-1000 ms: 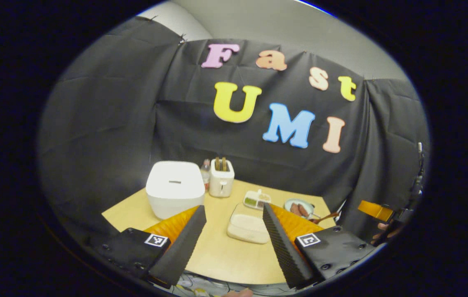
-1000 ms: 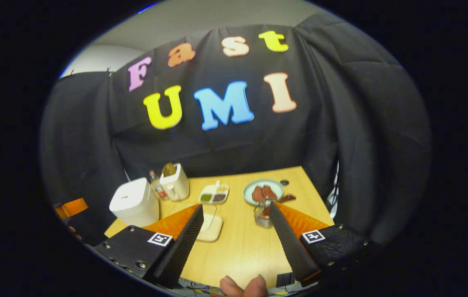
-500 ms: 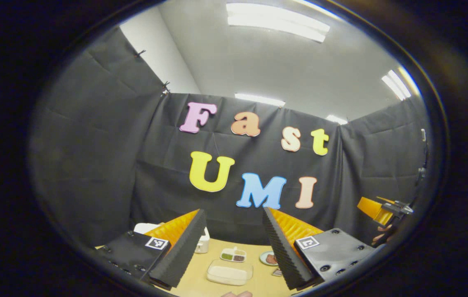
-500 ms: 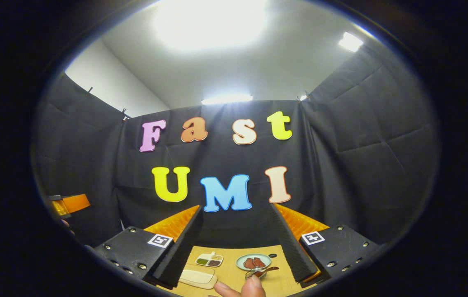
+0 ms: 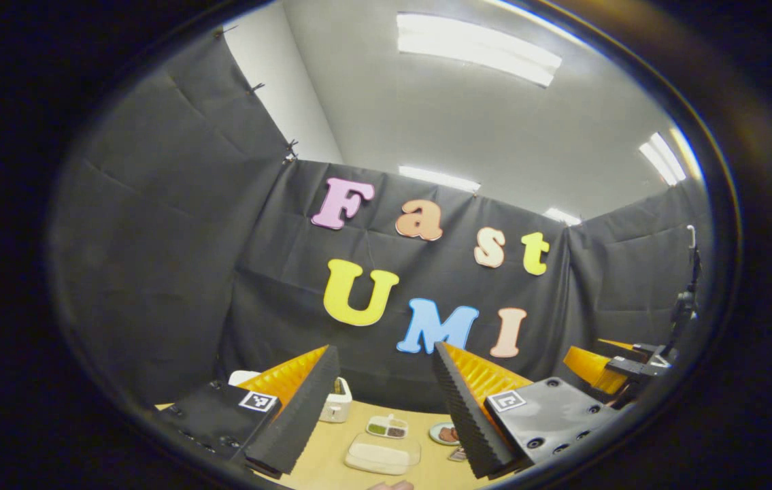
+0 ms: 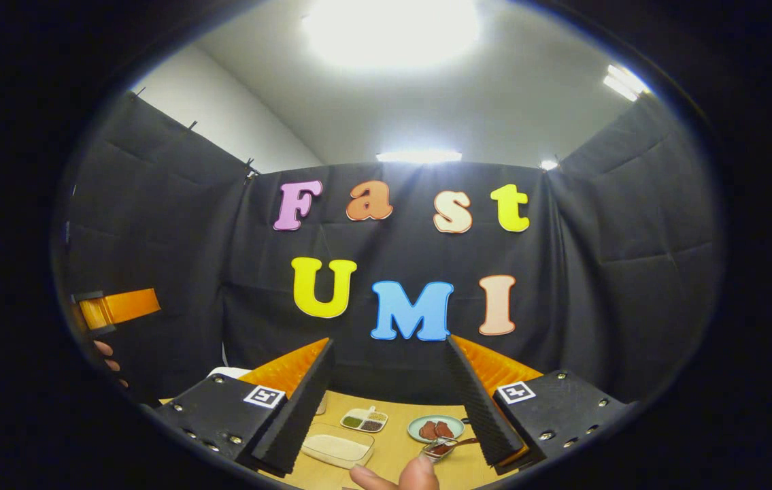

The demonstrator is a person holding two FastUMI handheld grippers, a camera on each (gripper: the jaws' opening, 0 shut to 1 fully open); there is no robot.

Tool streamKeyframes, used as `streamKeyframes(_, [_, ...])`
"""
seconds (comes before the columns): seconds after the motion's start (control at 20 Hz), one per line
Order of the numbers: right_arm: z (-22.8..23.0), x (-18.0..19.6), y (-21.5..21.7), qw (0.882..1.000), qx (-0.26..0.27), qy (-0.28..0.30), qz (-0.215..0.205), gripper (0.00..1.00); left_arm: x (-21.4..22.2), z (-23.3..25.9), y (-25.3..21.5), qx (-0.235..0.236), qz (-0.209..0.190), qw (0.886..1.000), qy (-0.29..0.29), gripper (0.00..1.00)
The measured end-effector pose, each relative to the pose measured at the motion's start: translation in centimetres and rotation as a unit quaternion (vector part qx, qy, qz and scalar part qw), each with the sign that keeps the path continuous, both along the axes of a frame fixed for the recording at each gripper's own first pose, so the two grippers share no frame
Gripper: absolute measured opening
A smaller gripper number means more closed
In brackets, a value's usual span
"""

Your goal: Close the left gripper, press the button to open the rice cooker; take a wooden spoon from the chopstick holder with the right hand, scoop a spoonful of rice and pour it into the rice cooker, then put the wooden spoon back into the chopstick holder.

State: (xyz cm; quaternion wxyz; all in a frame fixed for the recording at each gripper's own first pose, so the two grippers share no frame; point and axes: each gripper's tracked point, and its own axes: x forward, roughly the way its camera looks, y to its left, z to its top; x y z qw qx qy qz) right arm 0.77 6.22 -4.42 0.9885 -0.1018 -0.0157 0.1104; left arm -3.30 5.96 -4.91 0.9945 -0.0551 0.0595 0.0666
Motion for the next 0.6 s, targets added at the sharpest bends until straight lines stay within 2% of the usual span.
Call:
streamKeyframes(0.15, [-0.7,-0.5,2.5,1.0,-0.011,0.002,0.026,0.95,-0.6,0.2,1.4,0.016,0.0,1.0,0.003,0.92])
streamKeyframes(0.3, [-1.9,-0.2,3.0,0.999,-0.035,0.012,0.026,0.95,-0.7,0.8,2.3,0.031,-0.001,1.0,-0.003,0.92])
streamKeyframes(0.6, [-2.3,-0.2,3.0,0.998,0.021,0.051,0.022,0.95,-0.5,0.2,2.7,0.045,-0.009,0.999,0.0,0.92])
